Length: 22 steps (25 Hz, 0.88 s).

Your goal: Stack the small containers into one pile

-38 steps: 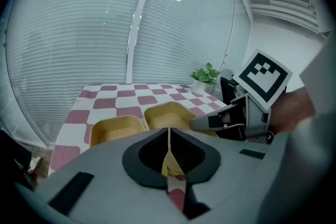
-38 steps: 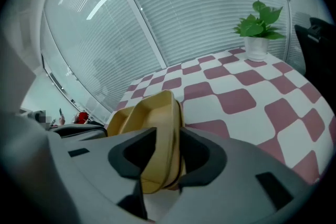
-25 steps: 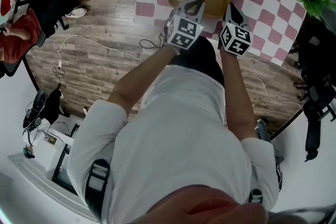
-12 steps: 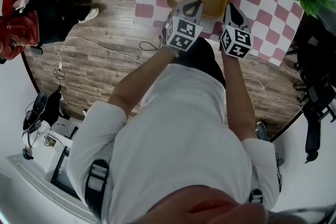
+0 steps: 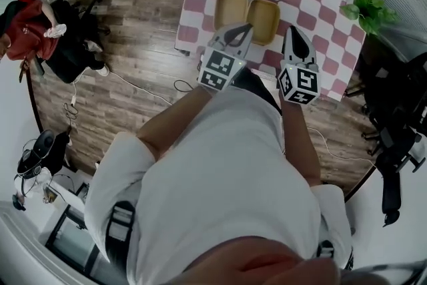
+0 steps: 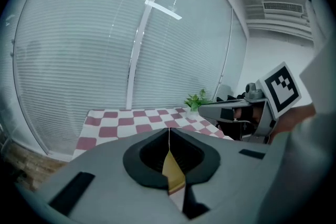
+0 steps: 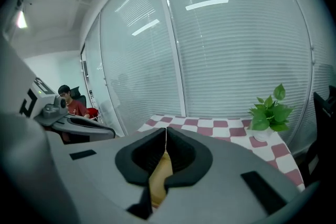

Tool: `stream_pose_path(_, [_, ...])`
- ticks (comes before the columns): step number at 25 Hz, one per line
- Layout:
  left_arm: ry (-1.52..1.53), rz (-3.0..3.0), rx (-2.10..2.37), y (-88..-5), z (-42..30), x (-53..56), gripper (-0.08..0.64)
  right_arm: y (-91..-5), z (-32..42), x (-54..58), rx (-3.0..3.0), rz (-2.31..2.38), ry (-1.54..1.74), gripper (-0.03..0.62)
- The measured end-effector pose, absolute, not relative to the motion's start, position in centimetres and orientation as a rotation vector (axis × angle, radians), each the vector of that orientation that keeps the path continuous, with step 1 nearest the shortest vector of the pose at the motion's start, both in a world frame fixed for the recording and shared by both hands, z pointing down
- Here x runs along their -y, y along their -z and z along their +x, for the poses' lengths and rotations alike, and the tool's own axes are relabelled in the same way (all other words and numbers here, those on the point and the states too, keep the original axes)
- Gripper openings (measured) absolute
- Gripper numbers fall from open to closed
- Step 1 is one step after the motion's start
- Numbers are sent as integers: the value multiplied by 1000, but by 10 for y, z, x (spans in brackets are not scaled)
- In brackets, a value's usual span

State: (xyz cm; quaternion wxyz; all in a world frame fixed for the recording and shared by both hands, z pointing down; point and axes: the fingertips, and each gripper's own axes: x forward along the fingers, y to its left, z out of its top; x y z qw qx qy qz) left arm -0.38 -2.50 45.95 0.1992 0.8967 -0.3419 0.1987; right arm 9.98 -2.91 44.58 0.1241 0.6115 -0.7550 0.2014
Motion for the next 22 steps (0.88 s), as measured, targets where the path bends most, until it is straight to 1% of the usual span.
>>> stream_pose_path(7, [-534, 2516, 991, -445, -12, 32, 37, -433, 80, 36, 2249, 1740, -570, 34])
stream_pose_path(18, [-494, 2379, 1265, -437, -95, 30, 37, -425, -14, 51, 2452, 1451, -558, 34])
stream_pose_path(22, [-485, 2340, 1309, -436, -114, 30, 37, -427, -40, 53, 2478, 1379, -573, 34])
